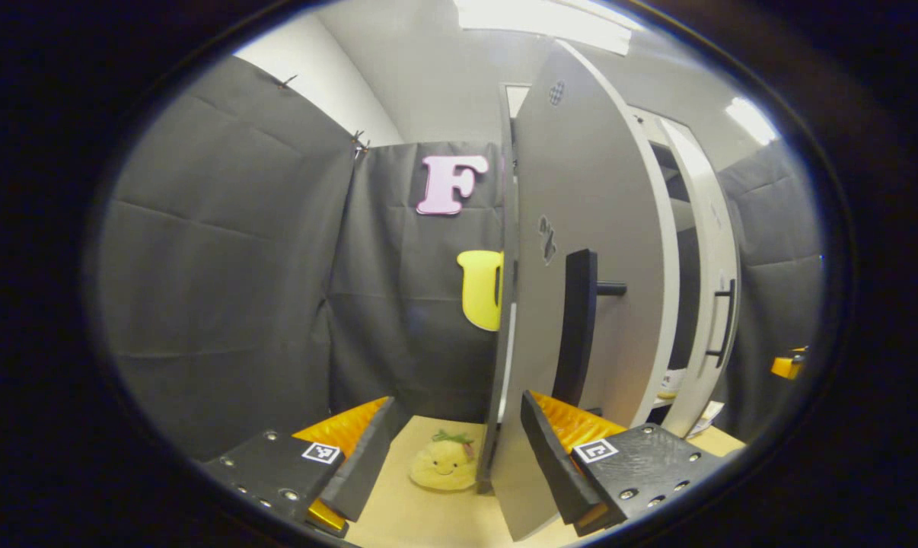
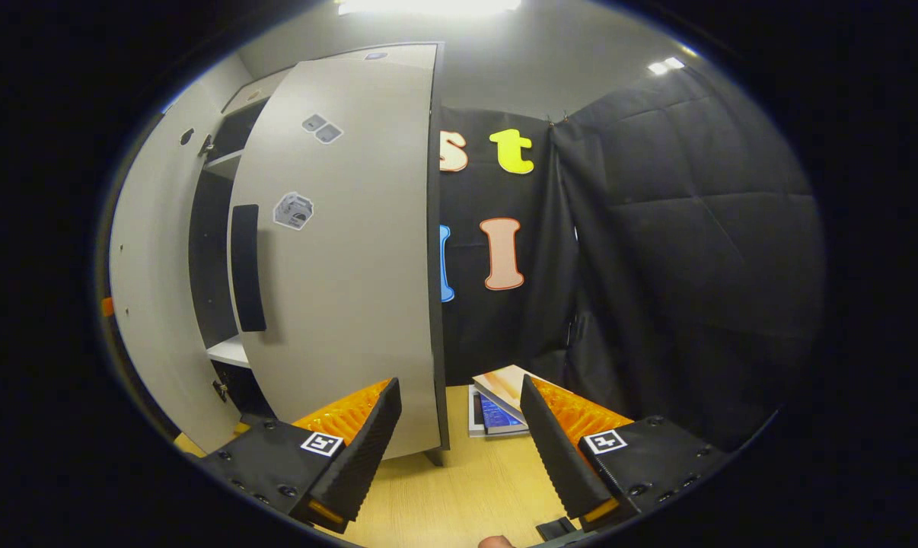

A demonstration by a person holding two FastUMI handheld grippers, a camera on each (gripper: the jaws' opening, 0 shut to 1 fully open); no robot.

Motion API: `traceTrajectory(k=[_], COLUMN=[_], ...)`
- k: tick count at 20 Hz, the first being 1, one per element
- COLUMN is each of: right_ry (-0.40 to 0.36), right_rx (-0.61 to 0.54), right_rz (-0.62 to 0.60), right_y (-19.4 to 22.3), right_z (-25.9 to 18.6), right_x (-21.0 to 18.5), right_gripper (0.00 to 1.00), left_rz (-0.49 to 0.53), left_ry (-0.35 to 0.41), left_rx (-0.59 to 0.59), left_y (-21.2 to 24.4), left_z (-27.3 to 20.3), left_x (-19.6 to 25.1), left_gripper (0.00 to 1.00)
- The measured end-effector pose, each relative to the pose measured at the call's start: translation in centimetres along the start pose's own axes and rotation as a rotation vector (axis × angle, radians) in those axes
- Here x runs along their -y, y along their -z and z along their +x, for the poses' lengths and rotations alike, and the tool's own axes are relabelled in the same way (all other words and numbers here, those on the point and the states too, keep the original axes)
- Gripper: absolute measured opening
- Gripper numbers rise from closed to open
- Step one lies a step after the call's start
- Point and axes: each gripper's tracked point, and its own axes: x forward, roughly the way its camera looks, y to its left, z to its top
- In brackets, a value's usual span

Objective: Grab one shoe with the right hand and put it into the shoe cabinet, grab the other shoe with the left hand and put it into the shoe cabinet; then close the right door with the right hand and the left door with the left hand.

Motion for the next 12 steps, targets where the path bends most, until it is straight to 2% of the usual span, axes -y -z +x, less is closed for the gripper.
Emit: traceTrajectory(k=[8,12], right_ry=[0.018,0.030], right_rx=[-0.011,-0.015], right_rz=[-0.002,-0.003], right_y=[0.7,1.0], right_z=[-0.6,-0.9], right_x=[0.9,1.4], right_gripper=[0.99,0.99], left_rz=[-0.026,-0.037], left_ry=[0.065,0.121], left_rx=[-0.007,-0.008], left_y=[0.3,0.5], left_z=[0.4,0.7], left_x=[3.2,6.1], left_gripper=[0.94,0.93])
